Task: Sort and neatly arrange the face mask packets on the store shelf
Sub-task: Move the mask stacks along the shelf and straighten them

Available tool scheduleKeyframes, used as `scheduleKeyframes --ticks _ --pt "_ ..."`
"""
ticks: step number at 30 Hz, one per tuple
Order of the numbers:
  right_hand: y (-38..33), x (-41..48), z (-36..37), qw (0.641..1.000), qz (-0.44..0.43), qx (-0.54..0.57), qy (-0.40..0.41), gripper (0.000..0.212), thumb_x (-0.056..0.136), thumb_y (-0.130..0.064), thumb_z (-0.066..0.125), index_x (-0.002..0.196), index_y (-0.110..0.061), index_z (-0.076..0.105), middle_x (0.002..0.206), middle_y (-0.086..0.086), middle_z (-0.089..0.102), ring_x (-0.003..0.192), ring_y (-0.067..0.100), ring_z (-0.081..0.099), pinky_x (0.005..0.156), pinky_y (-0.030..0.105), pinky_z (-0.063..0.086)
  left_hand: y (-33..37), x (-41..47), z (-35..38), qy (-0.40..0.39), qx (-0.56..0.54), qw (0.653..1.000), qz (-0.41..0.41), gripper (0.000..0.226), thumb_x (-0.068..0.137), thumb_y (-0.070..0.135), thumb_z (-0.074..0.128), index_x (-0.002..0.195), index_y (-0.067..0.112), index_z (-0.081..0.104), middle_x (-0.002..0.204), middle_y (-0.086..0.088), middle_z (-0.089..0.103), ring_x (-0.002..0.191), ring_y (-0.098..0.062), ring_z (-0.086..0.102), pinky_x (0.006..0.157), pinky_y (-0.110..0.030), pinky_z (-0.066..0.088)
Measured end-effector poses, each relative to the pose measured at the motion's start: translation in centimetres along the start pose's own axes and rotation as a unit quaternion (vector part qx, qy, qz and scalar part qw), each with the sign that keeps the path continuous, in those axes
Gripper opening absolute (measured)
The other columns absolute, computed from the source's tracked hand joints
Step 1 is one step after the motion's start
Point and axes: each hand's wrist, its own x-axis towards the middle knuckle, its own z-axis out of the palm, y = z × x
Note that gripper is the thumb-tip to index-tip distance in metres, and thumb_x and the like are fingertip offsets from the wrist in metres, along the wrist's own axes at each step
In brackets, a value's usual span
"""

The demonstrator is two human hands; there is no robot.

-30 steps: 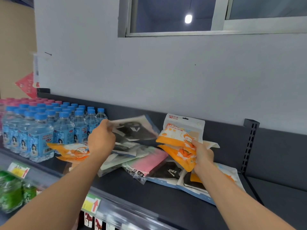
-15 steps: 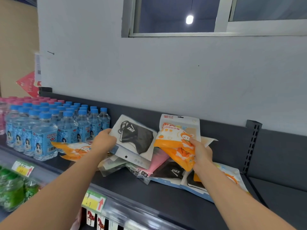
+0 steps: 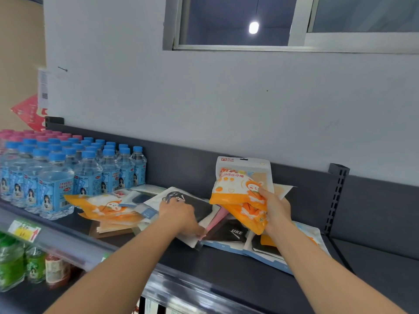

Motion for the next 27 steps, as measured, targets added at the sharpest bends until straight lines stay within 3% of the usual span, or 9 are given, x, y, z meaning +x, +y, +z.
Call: scheduleKeyframes --ticks 3,6,10,13,16,20,22,24,27 --pt "-0.2 0.0 -0.9 1.000 0.003 -0.002 0.005 0.047 0.085 -0.028 0.075 0.126 -0.013 0.058 0.109 0.011 0.070 0.093 0.030 0.070 0.086 0.049 0.057 -0.7 0.5 -0.8 -0.036 -0.022 0.999 0.029 0.054 0.079 0.028 0.058 0.131 0.025 0.049 0.134 -0.003 0.053 0.124 -0.028 0.045 0.103 -0.050 0.033" --pt "-0.2 -0.1 -1.5 1.000 0.005 0.002 0.018 0.049 0.084 -0.030 0.075 0.127 -0.014 0.057 0.110 0.010 0.070 0.093 0.029 0.070 0.084 0.048 0.057 -1.2 0.3 -1.1 0.053 0.067 0.995 0.056 0.040 0.085 0.007 0.044 0.118 0.024 0.058 0.123 -0.001 0.060 0.122 -0.024 0.046 0.110 -0.057 0.020" --pt "-0.1 -0.1 -2.1 1.000 0.005 0.004 0.020 0.046 0.086 -0.027 0.074 0.127 -0.013 0.058 0.109 0.011 0.070 0.093 0.029 0.070 0.082 0.046 0.057 -0.5 0.4 -0.1 0.146 0.022 0.987 0.064 0.040 0.092 0.039 0.050 0.127 0.021 0.053 0.131 -0.005 0.056 0.123 -0.026 0.045 0.099 -0.041 0.038" --pt "0.1 -0.2 -2.2 1.000 0.010 0.002 0.018 0.043 0.086 -0.026 0.073 0.125 -0.013 0.059 0.108 0.011 0.071 0.093 0.030 0.070 0.084 0.048 0.057 0.4 0.4 0.9 0.050 0.008 0.995 0.091 0.075 0.076 0.077 0.047 0.137 0.032 0.045 0.136 -0.002 0.052 0.130 -0.028 0.038 0.100 -0.047 0.034" --pt "0.3 -0.1 -2.1 1.000 0.014 0.001 0.014 0.043 0.086 -0.026 0.074 0.124 -0.013 0.060 0.106 0.011 0.072 0.093 0.031 0.071 0.087 0.051 0.056 -0.4 0.4 0.9 0.009 -0.039 0.990 0.138 0.053 0.080 0.043 0.063 0.129 0.032 0.051 0.133 0.002 0.055 0.124 -0.024 0.046 0.106 -0.048 0.034" --pt "0.6 -0.1 -1.6 1.000 0.017 -0.005 0.006 0.044 0.085 -0.027 0.074 0.124 -0.014 0.060 0.107 0.011 0.071 0.094 0.032 0.070 0.089 0.052 0.055 -2.0 0.5 0.2 0.024 -0.115 0.979 0.164 0.052 0.082 -0.004 0.044 0.118 0.030 0.059 0.149 0.004 0.042 0.146 -0.015 0.021 0.117 -0.057 -0.006" --pt "0.8 -0.2 -1.2 1.000 0.019 -0.010 -0.003 0.044 0.085 -0.026 0.075 0.124 -0.013 0.060 0.108 0.012 0.071 0.095 0.032 0.070 0.089 0.052 0.055 -2.8 0.5 0.3 0.090 -0.090 0.985 0.118 0.055 0.086 -0.002 0.042 0.130 0.030 0.054 0.157 -0.001 0.028 0.148 -0.018 0.016 0.118 -0.055 -0.001" --pt "1.0 -0.1 -0.7 1.000 0.022 -0.008 -0.009 0.044 0.084 -0.024 0.075 0.124 -0.012 0.060 0.107 0.012 0.072 0.095 0.032 0.070 0.090 0.053 0.055 -3.8 0.7 0.7 0.145 -0.072 0.986 0.028 0.052 0.089 0.008 0.042 0.137 0.028 0.045 0.150 -0.005 0.036 0.142 -0.024 0.029 0.117 -0.054 0.012" --pt "1.3 -0.1 -0.1 0.999 0.026 -0.016 -0.013 0.045 0.083 -0.024 0.076 0.123 -0.012 0.060 0.107 0.012 0.072 0.094 0.032 0.071 0.089 0.052 0.056 -5.5 0.8 1.2 0.137 -0.048 0.987 -0.074 0.044 0.087 0.017 0.040 0.130 0.017 0.048 0.135 -0.007 0.050 0.132 -0.026 0.040 0.114 -0.061 0.008"
